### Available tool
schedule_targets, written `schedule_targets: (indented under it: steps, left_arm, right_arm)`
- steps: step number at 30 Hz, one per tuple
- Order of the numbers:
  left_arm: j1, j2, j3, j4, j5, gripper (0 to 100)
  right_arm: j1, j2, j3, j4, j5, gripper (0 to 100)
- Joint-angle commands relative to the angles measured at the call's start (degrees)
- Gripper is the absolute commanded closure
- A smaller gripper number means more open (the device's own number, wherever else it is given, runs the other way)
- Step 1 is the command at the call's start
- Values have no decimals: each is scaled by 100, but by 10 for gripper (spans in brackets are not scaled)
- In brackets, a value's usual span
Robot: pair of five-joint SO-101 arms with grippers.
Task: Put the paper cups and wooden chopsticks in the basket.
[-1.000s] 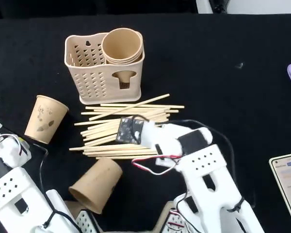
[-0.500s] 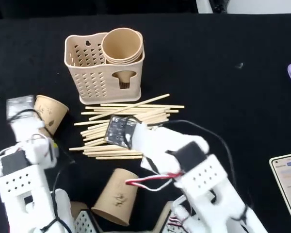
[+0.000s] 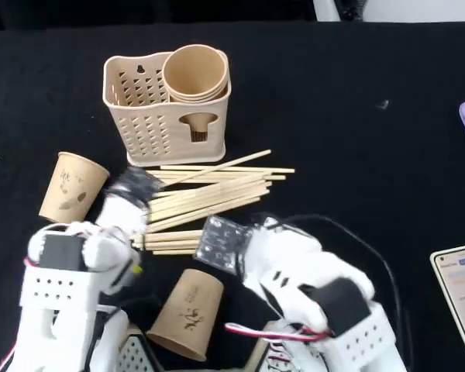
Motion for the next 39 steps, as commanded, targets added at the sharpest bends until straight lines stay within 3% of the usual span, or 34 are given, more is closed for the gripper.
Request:
schedule_targets:
  steps: [1,8,13,18,21,25,30,35,39]
  left_arm:
    - [1077,-62,-356,158,-457,819]
    - [1859,-62,-611,264,-1073,819]
    - [2070,-62,-1798,1134,-1776,819]
    - [2211,-62,-2193,1160,-2145,818]
    - [2897,-62,-1780,1152,-2251,818]
    - [3855,-70,-1007,1152,-1600,818]
    - [4426,-563,-1367,1152,-1231,818]
    - [5560,-1468,-1244,1152,-615,817]
    - [5710,-1723,-1209,1134,-519,817]
  right_arm:
    - [527,-479,13,-9,70,825]
    - [3305,-1130,-84,-695,-229,834]
    - [4501,-1156,163,-1134,-448,985]
    - [4932,-1156,321,-1240,-818,978]
    - [4976,-1156,356,-1178,-1222,977]
    - [4976,-1156,347,-1073,-1574,976]
    - [4967,-1156,356,-1064,-1705,976]
    - [4941,-1156,356,-1064,-1776,975]
    - [4941,-1156,356,-1064,-1776,975]
